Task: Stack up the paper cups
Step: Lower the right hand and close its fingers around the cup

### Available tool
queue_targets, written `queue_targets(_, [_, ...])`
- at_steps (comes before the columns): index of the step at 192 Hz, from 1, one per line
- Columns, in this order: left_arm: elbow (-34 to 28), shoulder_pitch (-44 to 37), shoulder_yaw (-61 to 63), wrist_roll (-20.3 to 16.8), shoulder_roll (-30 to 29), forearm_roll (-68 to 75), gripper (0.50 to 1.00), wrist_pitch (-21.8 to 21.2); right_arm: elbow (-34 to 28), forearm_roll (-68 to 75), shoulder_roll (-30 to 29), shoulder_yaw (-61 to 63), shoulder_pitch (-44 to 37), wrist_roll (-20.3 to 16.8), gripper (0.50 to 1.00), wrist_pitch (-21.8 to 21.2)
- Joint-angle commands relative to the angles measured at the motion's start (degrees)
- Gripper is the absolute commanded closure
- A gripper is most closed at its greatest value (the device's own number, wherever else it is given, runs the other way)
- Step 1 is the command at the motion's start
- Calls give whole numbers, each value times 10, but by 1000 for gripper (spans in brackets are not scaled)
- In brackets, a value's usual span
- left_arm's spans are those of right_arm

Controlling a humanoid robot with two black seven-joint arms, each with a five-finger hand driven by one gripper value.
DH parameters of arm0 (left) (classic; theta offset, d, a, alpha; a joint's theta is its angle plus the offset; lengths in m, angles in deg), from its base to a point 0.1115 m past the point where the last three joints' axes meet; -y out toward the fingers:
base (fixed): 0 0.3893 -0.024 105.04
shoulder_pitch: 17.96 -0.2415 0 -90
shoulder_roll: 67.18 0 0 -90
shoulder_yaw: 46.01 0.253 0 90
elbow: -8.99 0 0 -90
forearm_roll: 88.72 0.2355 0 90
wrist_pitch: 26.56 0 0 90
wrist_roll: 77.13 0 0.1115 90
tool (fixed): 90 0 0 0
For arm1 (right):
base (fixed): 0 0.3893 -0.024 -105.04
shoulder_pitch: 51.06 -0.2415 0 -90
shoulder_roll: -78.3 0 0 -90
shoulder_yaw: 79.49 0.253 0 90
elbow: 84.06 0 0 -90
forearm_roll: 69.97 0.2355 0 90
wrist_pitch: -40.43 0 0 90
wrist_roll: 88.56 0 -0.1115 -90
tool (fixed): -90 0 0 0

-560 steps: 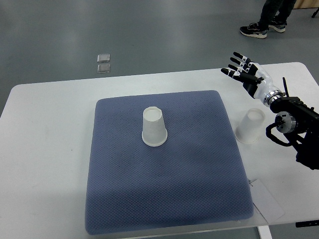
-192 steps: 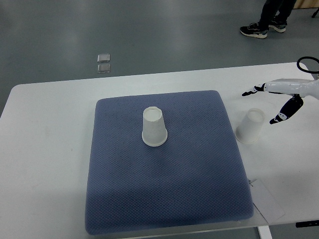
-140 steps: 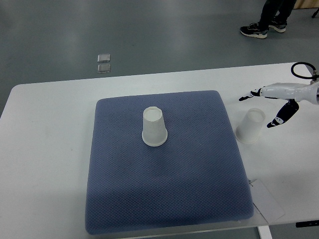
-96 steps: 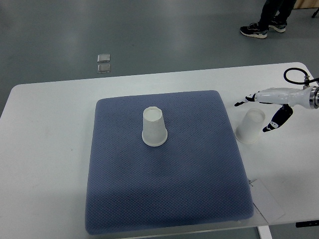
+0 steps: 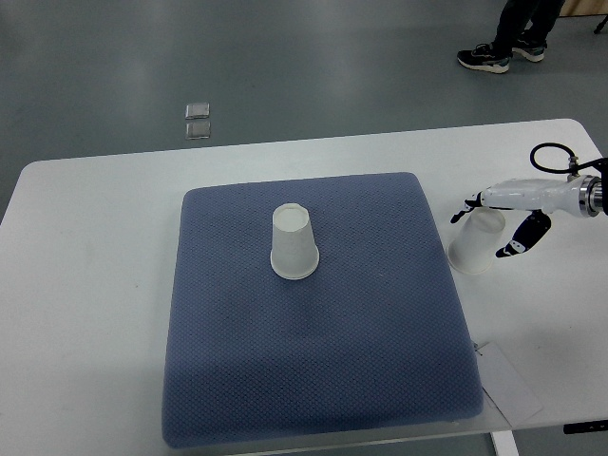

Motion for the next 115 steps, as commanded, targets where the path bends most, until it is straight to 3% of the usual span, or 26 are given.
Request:
queue_targets(1, [0, 0, 0, 0, 0, 0, 500, 0, 8, 0, -4, -1, 0, 0, 681, 0])
queue_targets(69, [0, 0, -1, 0, 0, 0, 500, 0, 21, 0, -11, -2, -2, 0, 681, 8])
queue_targets(96, [0, 0, 0, 0, 0, 0, 500, 0, 22, -1, -11, -2, -2, 0, 709, 8])
queue_targets(115, [0, 0, 0, 0, 0, 0, 500, 0, 24, -1, -11, -3, -2, 0, 775, 8])
